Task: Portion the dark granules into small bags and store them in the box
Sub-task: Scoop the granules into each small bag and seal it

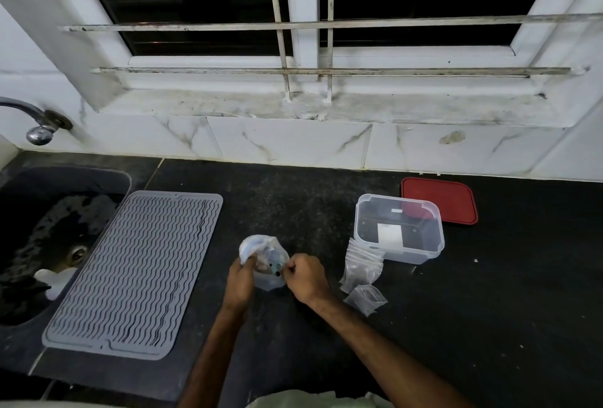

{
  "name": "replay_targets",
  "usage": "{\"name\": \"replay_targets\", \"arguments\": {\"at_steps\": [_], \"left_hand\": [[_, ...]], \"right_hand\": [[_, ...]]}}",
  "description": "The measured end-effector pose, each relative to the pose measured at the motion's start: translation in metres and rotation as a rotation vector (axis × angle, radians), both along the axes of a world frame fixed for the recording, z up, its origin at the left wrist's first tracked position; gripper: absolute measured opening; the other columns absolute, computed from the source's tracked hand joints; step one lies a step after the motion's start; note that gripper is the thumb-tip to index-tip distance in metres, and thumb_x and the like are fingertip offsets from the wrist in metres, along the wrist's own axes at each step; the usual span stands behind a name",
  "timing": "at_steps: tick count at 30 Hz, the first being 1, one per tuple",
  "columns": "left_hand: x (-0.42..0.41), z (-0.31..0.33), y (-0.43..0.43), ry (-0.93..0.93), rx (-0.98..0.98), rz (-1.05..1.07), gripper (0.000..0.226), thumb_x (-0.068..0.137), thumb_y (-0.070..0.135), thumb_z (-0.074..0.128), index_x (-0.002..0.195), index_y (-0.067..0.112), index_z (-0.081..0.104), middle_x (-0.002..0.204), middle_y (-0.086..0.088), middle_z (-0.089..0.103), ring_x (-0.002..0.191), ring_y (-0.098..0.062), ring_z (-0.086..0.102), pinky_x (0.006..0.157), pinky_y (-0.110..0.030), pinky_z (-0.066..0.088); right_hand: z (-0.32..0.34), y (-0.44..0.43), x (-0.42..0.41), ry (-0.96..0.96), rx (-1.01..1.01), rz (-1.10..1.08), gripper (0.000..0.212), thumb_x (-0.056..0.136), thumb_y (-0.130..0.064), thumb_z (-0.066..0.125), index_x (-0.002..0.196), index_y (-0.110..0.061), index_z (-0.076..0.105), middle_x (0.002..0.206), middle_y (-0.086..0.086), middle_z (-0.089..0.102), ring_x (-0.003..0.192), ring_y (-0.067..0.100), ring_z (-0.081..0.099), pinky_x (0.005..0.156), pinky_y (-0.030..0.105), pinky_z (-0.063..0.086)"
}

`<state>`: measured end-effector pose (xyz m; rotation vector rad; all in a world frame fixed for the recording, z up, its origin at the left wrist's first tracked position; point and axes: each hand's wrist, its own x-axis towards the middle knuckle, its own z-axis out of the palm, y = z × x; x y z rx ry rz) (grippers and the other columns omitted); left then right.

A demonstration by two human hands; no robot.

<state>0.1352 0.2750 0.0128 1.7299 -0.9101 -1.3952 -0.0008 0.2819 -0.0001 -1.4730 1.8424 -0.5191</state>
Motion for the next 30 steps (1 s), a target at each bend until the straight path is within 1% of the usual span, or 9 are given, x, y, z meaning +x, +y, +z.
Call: {"name": "replay_targets", "arguments": {"at_steps": [2, 5, 8, 11, 14, 17, 20, 25, 30], "left_hand": [[0.000, -0.001, -0.001, 0.032, 0.040, 0.016, 0.035, 0.100, 0.032, 0.048, 0.129, 0.014, 0.058, 0.120, -0.013, 0.065, 0.111, -0.028, 0.063, 0.100, -0.051, 0.050], [0.003, 0.001, 0.001, 0.092, 0.075, -0.029, 0.032, 0.094, 0.037, 0.057, 0.119, 0.017, 0.062, 0.111, -0.014, 0.070, 0.104, -0.030, 0.067, 0.095, -0.050, 0.053], [0.004, 0.002, 0.003, 0.077, 0.036, -0.083, 0.019, 0.091, 0.018, 0.063, 0.110, 0.018, 0.061, 0.105, -0.011, 0.069, 0.095, -0.024, 0.068, 0.080, -0.038, 0.057], [0.001, 0.006, 0.006, 0.074, -0.029, -0.044, 0.017, 0.090, 0.006, 0.062, 0.102, 0.018, 0.062, 0.096, -0.008, 0.070, 0.086, -0.020, 0.070, 0.068, -0.030, 0.055], [-0.003, 0.008, 0.005, 0.085, -0.073, -0.002, 0.024, 0.091, 0.002, 0.055, 0.096, 0.023, 0.064, 0.094, -0.007, 0.071, 0.087, -0.022, 0.069, 0.072, -0.034, 0.055], [-0.005, 0.005, 0.004, 0.093, -0.099, -0.040, 0.026, 0.092, 0.001, 0.047, 0.103, 0.015, 0.066, 0.100, -0.017, 0.071, 0.096, -0.033, 0.068, 0.080, -0.044, 0.057], [-0.004, 0.001, 0.001, 0.111, -0.128, -0.067, 0.023, 0.091, -0.002, 0.049, 0.105, 0.008, 0.065, 0.102, -0.025, 0.069, 0.094, -0.036, 0.068, 0.078, -0.045, 0.058], [-0.003, -0.001, -0.005, 0.168, -0.116, -0.095, 0.034, 0.090, -0.005, 0.053, 0.117, 0.015, 0.060, 0.107, -0.015, 0.071, 0.100, -0.029, 0.069, 0.086, -0.045, 0.057], [-0.006, -0.006, -0.006, 0.128, -0.102, -0.101, 0.038, 0.090, -0.004, 0.052, 0.125, 0.008, 0.056, 0.111, -0.018, 0.069, 0.104, -0.033, 0.067, 0.088, -0.047, 0.057]], "right_hand": [[0.000, 0.001, 0.001, -0.003, 0.004, 0.002, 0.020, 0.093, -0.022, 0.061, 0.086, -0.006, 0.070, 0.087, 0.007, 0.072, 0.073, 0.015, 0.063, 0.062, 0.027, 0.048], [-0.003, 0.001, 0.002, -0.037, 0.020, -0.018, 0.021, 0.092, -0.023, 0.062, 0.084, -0.005, 0.070, 0.084, 0.008, 0.072, 0.075, 0.018, 0.067, 0.066, 0.031, 0.053], [-0.005, 0.000, 0.001, -0.077, 0.039, -0.046, 0.023, 0.091, -0.025, 0.064, 0.077, -0.007, 0.067, 0.076, 0.005, 0.068, 0.068, 0.014, 0.062, 0.064, 0.028, 0.051], [-0.004, 0.000, -0.001, -0.114, 0.058, -0.056, 0.027, 0.091, -0.025, 0.064, 0.067, -0.015, 0.060, 0.064, -0.003, 0.059, 0.054, 0.005, 0.052, 0.051, 0.014, 0.041], [-0.004, 0.000, 0.001, -0.146, 0.065, -0.069, 0.023, 0.091, -0.024, 0.064, 0.071, -0.012, 0.065, 0.067, 0.000, 0.063, 0.058, 0.008, 0.057, 0.054, 0.018, 0.046], [-0.003, 0.001, 0.006, -0.171, 0.060, -0.078, 0.019, 0.090, -0.022, 0.065, 0.077, -0.009, 0.068, 0.073, 0.004, 0.068, 0.068, 0.015, 0.065, 0.063, 0.027, 0.054], [-0.002, -0.001, 0.006, -0.190, 0.052, -0.111, 0.020, 0.090, -0.023, 0.065, 0.079, -0.007, 0.069, 0.077, 0.006, 0.071, 0.072, 0.019, 0.069, 0.067, 0.032, 0.058], [-0.001, -0.005, -0.001, -0.229, 0.086, -0.149, 0.020, 0.091, -0.025, 0.065, 0.084, -0.007, 0.071, 0.078, 0.006, 0.072, 0.068, 0.013, 0.066, 0.063, 0.027, 0.056], [0.000, -0.003, -0.004, -0.223, 0.072, -0.148, 0.021, 0.092, -0.026, 0.065, 0.085, -0.007, 0.071, 0.075, 0.005, 0.070, 0.068, 0.015, 0.066, 0.068, 0.029, 0.056]]}}
